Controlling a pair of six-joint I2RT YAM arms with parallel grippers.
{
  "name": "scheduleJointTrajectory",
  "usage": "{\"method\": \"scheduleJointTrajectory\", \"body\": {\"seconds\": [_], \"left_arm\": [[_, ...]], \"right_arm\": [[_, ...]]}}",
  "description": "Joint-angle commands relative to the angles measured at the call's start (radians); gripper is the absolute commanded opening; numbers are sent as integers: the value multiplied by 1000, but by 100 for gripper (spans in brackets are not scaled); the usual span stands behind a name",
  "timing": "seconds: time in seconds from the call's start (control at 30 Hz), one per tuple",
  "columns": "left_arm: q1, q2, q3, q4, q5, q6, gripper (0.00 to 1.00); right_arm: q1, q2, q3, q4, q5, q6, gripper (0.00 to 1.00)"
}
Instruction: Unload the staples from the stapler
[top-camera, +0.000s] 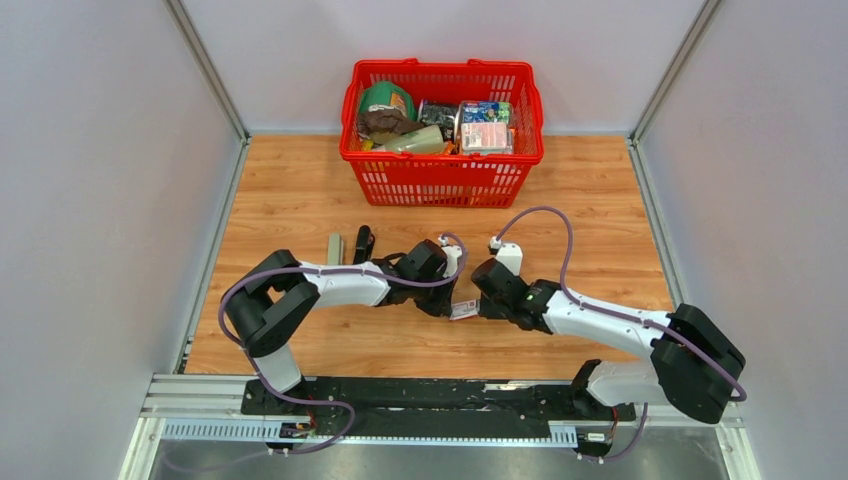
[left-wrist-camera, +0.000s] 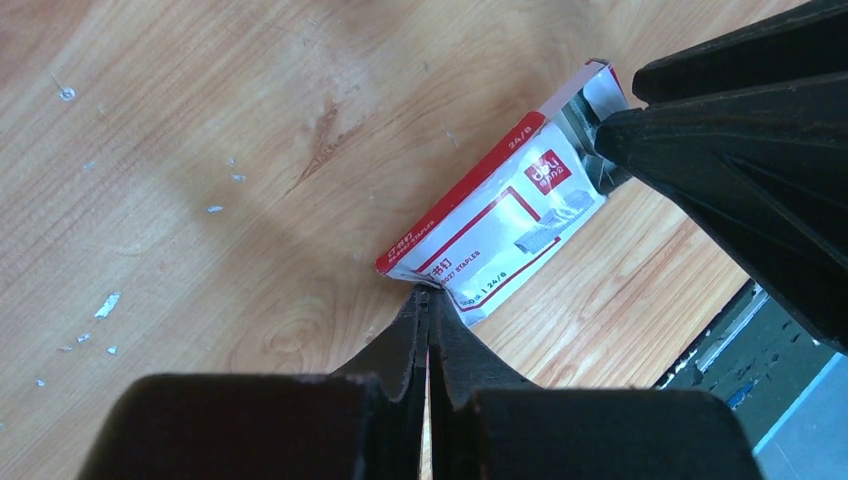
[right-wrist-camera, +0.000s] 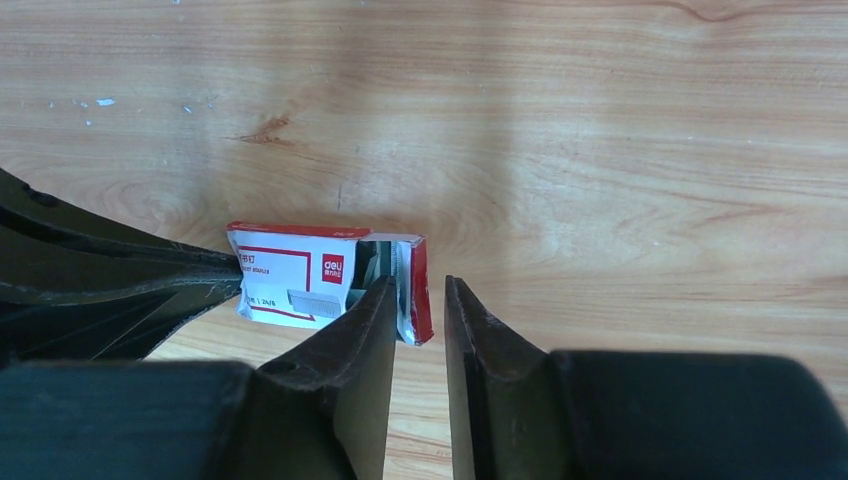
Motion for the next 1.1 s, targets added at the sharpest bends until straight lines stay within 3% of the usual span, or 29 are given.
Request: {"method": "scheduleJointTrajectory", "body": {"seconds": [0.0, 0.27, 0.53, 1.07], "left_arm": [[-15, -28, -25, -9, 0, 29, 0], [-19, -27, -29, -10, 6, 33, 0], [-32, -24, -20, -16, 4, 40, 0], [-44, 4, 11, -16, 4, 44, 0]], "right_arm": [[8, -21, -13, 5, 34, 18, 28], [4, -81, -31, -24, 63, 21, 33], [-44, -56, -47, 8, 40, 7, 30], [-99, 37, -59, 103, -38, -21, 6]]}}
